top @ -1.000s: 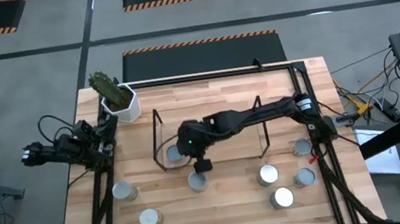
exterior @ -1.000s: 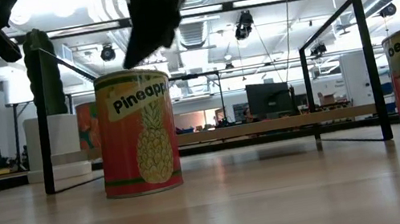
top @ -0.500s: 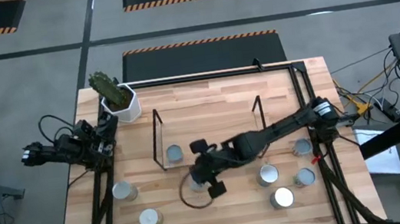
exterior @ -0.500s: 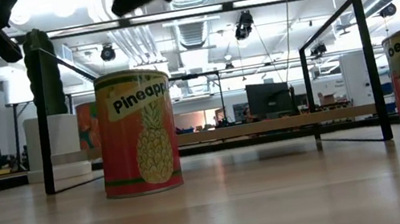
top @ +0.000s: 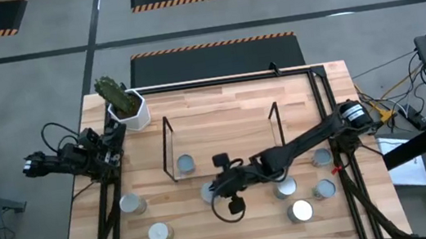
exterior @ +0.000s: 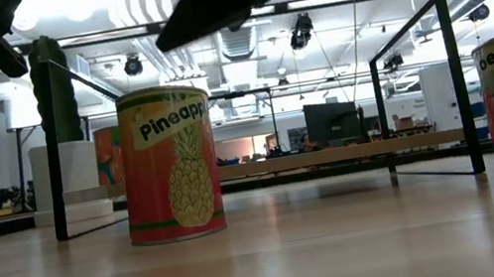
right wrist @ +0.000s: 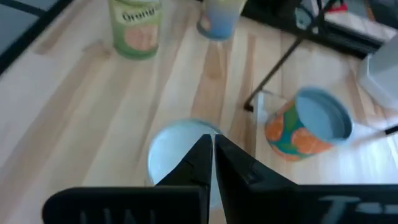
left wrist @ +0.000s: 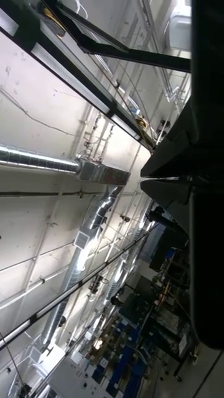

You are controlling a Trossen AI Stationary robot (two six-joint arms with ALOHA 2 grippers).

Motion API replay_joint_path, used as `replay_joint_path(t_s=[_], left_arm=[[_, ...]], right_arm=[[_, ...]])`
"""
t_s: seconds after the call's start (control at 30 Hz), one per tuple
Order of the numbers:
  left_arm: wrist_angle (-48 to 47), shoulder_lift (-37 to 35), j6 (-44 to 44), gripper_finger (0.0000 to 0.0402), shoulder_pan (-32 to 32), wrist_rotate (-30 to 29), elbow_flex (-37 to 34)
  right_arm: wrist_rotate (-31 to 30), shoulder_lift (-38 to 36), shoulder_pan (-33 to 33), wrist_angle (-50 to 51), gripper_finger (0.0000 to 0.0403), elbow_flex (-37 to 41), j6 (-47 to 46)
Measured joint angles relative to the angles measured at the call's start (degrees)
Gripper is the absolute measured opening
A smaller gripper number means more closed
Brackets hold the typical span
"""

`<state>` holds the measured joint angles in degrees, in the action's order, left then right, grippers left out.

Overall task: Pick and place cans onto a shelf
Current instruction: Put the canned pineapples on the shelf

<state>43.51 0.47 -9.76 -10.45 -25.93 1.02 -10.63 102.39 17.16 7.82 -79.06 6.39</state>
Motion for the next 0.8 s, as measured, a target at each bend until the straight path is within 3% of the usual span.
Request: replay_joint_path(t_s=[0.2,0.63,0.8], left_arm=[[0.11,0.0,0.2,0.0,-0.01,-0.02,0.0],[0.21,0.01,0.24,0.0,-0.01,-0.05,0.0],[0.23,0.02,0.67,0.0,-0.01,-0.57,0.0]], right_arm=[[-0.05,0.0,-0.81,0.1,0.0062,0.06,-3.0],[0.0,0.02,-0.91,0.41,0.0321,0.06,-10.36],[0.0,0.02,-0.59,0.42,0.0377,0.06,-10.37]])
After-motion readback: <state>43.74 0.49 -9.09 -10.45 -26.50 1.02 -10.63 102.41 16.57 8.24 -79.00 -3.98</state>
